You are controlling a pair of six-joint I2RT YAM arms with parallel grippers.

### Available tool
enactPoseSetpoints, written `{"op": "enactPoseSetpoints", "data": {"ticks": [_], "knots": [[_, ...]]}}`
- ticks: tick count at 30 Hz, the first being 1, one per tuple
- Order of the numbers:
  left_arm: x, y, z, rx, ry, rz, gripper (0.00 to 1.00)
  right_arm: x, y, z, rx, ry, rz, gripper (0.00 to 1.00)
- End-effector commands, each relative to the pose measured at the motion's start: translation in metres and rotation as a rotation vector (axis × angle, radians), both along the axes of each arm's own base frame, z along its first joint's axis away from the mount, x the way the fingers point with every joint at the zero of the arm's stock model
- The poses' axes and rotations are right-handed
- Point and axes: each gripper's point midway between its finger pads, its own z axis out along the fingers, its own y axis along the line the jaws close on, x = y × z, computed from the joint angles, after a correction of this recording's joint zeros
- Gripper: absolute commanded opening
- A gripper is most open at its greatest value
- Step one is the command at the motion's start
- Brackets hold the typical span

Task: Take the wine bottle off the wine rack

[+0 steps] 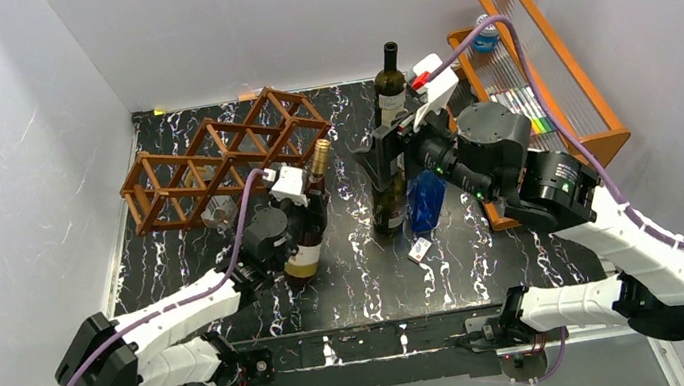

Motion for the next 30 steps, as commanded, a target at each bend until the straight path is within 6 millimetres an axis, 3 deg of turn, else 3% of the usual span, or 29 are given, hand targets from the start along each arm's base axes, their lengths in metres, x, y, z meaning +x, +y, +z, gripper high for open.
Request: {"op": "enactPoseSetpoints", "data": {"ticks": [1,5,8,17,19,21,29,30], "knots": [[0.018,-0.017,0.131,-0.339,-0.254,-0.003,0.0,-0.001,-0.013,0.019,0.091,-0.041,-0.035,0.98],[0.026,-0.027,0.145,-0.374,-0.27,-0.025,0.0,-0.001,-0.017,0.024,0.087,-0.071,-0.04,0.98],[0.024,-0.032,0.151,-0.372,-0.282,-0.059,0.0,0.005,-0.012,0.017,0.067,-0.068,-0.052,0.98],[0.017,-0.024,0.137,-0.307,-0.266,-0.063,0.0,0.042,0.056,-0.004,0.005,0.171,-0.086,0.98],[0.016,-0.022,0.132,-0.297,-0.268,-0.061,0.0,0.041,0.069,-0.003,0.031,0.185,-0.043,0.98],[0.013,-0.023,0.128,-0.265,-0.28,-0.086,0.0,0.028,0.083,-0.009,0.022,0.165,0.091,0.97],[0.02,-0.025,0.1,-0.167,-0.267,-0.093,0.0,0.041,0.047,-0.011,0.037,0.118,-0.018,0.96],[0.018,-0.025,0.099,-0.172,-0.262,-0.099,0.12,0.04,0.043,-0.011,0.031,0.112,-0.024,0.96]]}}
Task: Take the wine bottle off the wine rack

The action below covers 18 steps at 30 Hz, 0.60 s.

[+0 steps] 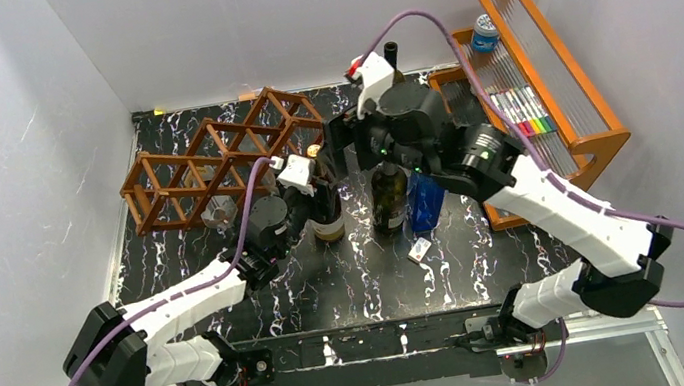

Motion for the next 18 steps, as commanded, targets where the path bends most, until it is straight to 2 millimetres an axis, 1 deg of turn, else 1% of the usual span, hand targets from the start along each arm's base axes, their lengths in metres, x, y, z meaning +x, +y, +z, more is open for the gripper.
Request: {"op": "enactPoseSetpoints", "data": {"ticks": [1,3,4,6,7,8,11,13,15,17,18], "knots": [[0.0,0.003,0.075,-0.174,-0.185,-0.005,0.23,0.003,-0.022,0.041,0.092,-0.107,-0.048,0.97],[-0.002,0.009,0.074,-0.212,-0.167,0.022,0.46,0.004,-0.024,0.036,0.075,-0.105,-0.054,0.97],[-0.004,0.01,0.073,-0.214,-0.165,0.016,0.55,0.005,-0.023,0.034,0.069,-0.106,-0.055,0.97],[-0.009,0.012,0.071,-0.212,-0.154,0.002,0.7,0.006,-0.021,0.034,0.063,-0.107,-0.051,0.98],[-0.012,0.012,0.072,-0.208,-0.147,-0.009,0.89,0.006,-0.019,0.034,0.063,-0.109,-0.044,0.98],[-0.016,0.014,0.072,-0.202,-0.138,-0.018,0.97,0.006,-0.017,0.036,0.063,-0.114,-0.034,0.98],[-0.027,0.023,0.07,-0.177,-0.098,-0.026,0.98,0.007,-0.008,0.032,0.051,-0.114,-0.005,0.98],[-0.036,0.035,0.075,-0.193,-0.076,-0.008,0.98,0.007,0.001,0.029,0.037,-0.106,0.031,0.98],[-0.046,0.044,0.075,-0.192,-0.048,-0.012,0.98,0.007,0.011,0.025,0.025,-0.094,0.067,0.98],[-0.057,0.051,0.068,-0.169,0.0,-0.024,0.98,0.008,0.02,0.019,0.02,-0.077,0.09,0.97],[-0.062,0.056,0.059,-0.145,0.041,-0.022,0.98,0.008,0.026,0.016,0.02,-0.067,0.102,0.96]]}}
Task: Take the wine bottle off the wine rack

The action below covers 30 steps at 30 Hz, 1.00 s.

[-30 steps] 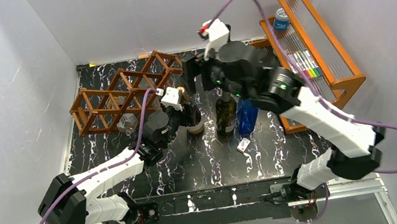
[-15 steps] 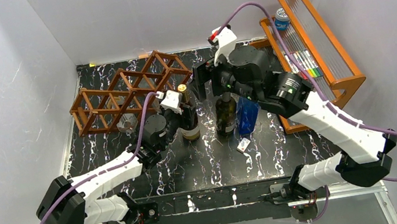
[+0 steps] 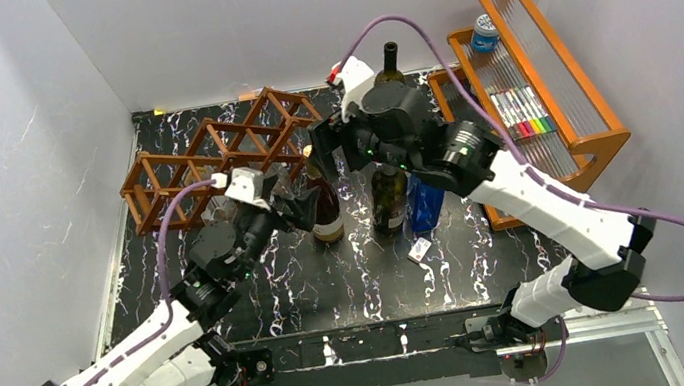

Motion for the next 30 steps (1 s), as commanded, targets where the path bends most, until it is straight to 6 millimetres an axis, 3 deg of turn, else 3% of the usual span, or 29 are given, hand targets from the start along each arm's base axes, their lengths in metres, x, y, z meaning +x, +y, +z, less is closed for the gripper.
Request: {"op": "enactPoseSetpoints", "data": {"ticks": [1,6,12,17,21,26,30], "knots": [[-0.021,0.017,-0.017,0.047,0.134,-0.012,0.98,0.0,0.025,0.018,0.057,-0.022,0.082,0.95],[-0.035,0.042,-0.045,0.127,0.271,0.045,0.98,0.006,0.046,-0.01,0.022,0.038,0.111,0.88],[-0.043,0.063,-0.05,0.151,0.326,0.108,0.98,0.026,0.051,-0.033,-0.076,0.031,0.054,0.79],[-0.046,0.071,-0.045,0.196,0.309,0.121,0.98,0.037,0.052,-0.044,-0.121,0.018,0.021,0.63],[-0.043,0.075,-0.044,0.2,0.3,0.143,0.98,0.041,0.055,-0.055,-0.145,0.025,0.017,0.6],[-0.042,0.067,-0.045,0.202,0.301,0.118,0.98,0.044,0.056,-0.058,-0.156,0.014,0.014,0.49],[-0.04,0.066,-0.044,0.209,0.304,0.119,0.98,0.049,0.056,-0.047,-0.125,-0.017,-0.006,0.36]]}}
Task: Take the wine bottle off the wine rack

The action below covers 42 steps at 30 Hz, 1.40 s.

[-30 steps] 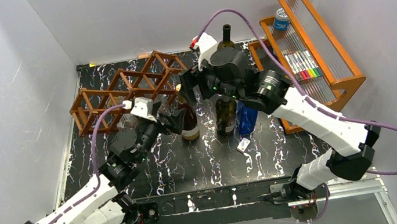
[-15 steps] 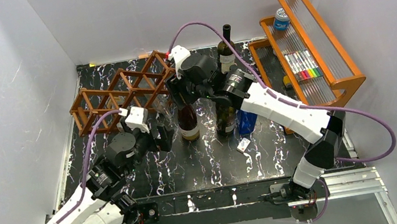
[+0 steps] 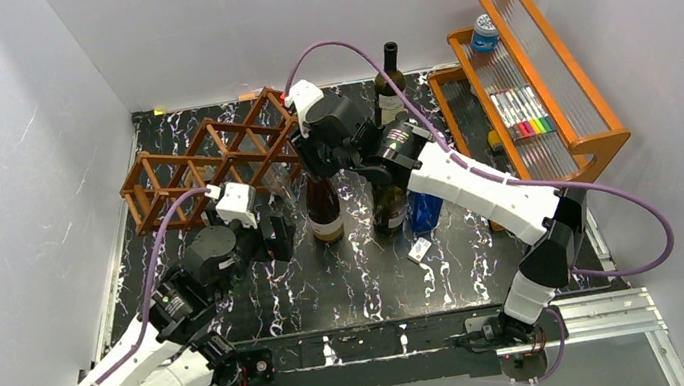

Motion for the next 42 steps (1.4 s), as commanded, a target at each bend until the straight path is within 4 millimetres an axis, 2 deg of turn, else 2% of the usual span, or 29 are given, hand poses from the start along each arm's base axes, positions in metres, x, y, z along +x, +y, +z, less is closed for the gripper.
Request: {"op": "enactPoseSetpoints", "data": {"ticks": [1,3,6,8,17,27,32,37,42], "knots": [[0.003,0.001,0.02,-0.011,-0.036,0.003,0.98,0.014,0.006,0.043,0.107,-0.099,-0.032,0.33],[0.004,0.003,0.022,-0.009,-0.042,0.015,0.98,0.019,0.005,0.053,0.122,-0.138,-0.049,0.25],[0.006,0.005,0.024,-0.008,-0.045,0.031,0.98,0.03,0.0,0.067,0.125,-0.188,-0.101,0.04],[0.005,0.005,0.024,-0.007,-0.04,0.03,0.98,0.036,-0.002,0.076,0.134,-0.208,-0.121,0.0],[0.005,0.006,0.022,-0.037,-0.02,0.059,0.98,0.076,-0.025,0.096,0.186,-0.246,-0.207,0.0],[0.006,0.01,0.017,-0.022,-0.006,0.082,0.98,0.117,-0.07,0.094,0.147,-0.279,-0.325,0.0],[0.007,0.015,0.018,-0.024,-0.009,0.11,0.98,0.125,-0.088,0.094,0.138,-0.297,-0.367,0.0],[0.01,0.018,0.022,0.014,-0.007,0.128,0.98,0.126,-0.095,0.091,0.146,-0.276,-0.392,0.0],[0.013,0.013,0.019,0.027,0.027,0.126,0.98,0.121,-0.099,0.074,0.133,-0.247,-0.397,0.0]]}}
